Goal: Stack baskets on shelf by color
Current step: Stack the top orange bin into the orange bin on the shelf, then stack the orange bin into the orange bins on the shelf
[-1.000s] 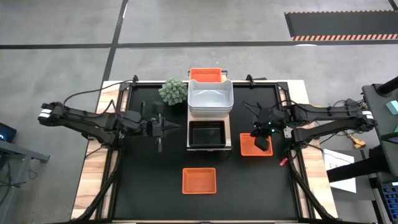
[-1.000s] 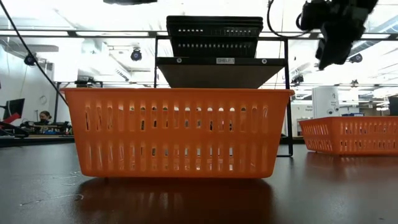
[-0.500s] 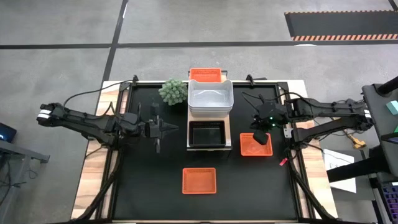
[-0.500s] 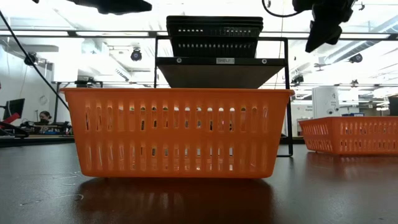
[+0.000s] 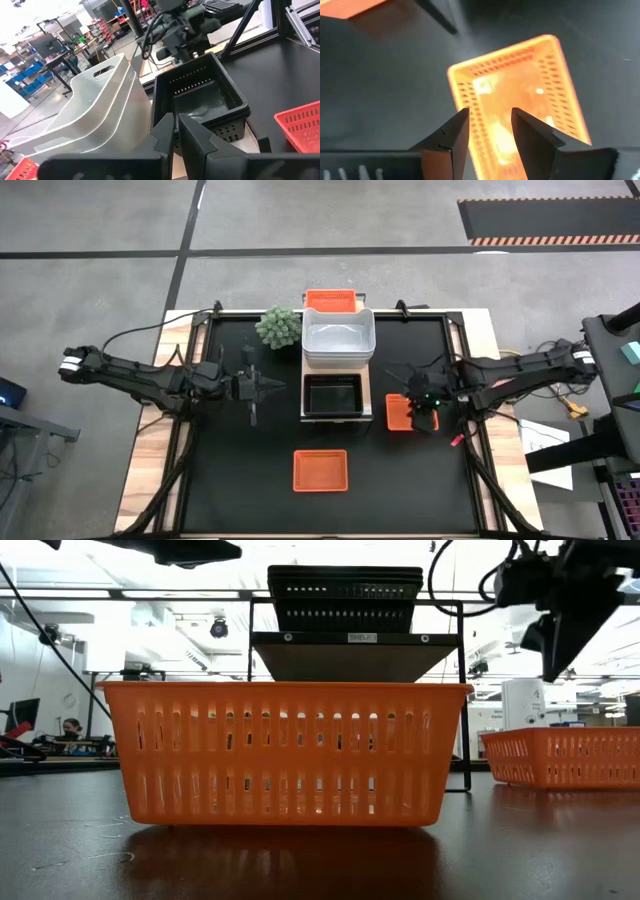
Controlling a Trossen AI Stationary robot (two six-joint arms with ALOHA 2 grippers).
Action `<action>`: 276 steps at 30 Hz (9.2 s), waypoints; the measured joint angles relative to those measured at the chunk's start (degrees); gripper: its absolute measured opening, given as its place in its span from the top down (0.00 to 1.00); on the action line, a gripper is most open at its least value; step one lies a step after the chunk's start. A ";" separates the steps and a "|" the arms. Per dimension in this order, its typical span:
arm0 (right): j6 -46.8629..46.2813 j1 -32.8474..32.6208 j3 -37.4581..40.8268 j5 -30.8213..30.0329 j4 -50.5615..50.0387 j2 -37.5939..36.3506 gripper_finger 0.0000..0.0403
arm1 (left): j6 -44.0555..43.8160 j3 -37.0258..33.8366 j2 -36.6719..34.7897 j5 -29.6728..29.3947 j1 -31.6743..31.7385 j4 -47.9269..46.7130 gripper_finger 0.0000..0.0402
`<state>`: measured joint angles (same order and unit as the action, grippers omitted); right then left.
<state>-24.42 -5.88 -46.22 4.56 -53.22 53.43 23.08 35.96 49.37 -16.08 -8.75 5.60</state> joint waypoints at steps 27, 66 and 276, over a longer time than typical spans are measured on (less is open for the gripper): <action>-15.95 -24.47 7.18 -18.11 10.05 6.01 0.67 | -4.75 0.44 -0.03 -0.02 0.00 1.95 0.97; 4.51 -1.84 -33.49 -34.97 -26.09 13.21 0.98 | 2.96 0.23 -13.58 -0.72 0.00 -0.93 0.98; 25.35 -35.43 -32.04 -27.67 30.69 41.18 0.98 | -25.32 -15.15 30.40 16.20 -17.18 84.01 0.97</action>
<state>0.93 -41.31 -78.26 -23.11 -22.53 94.61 -2.24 20.80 79.77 0.12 -25.94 89.60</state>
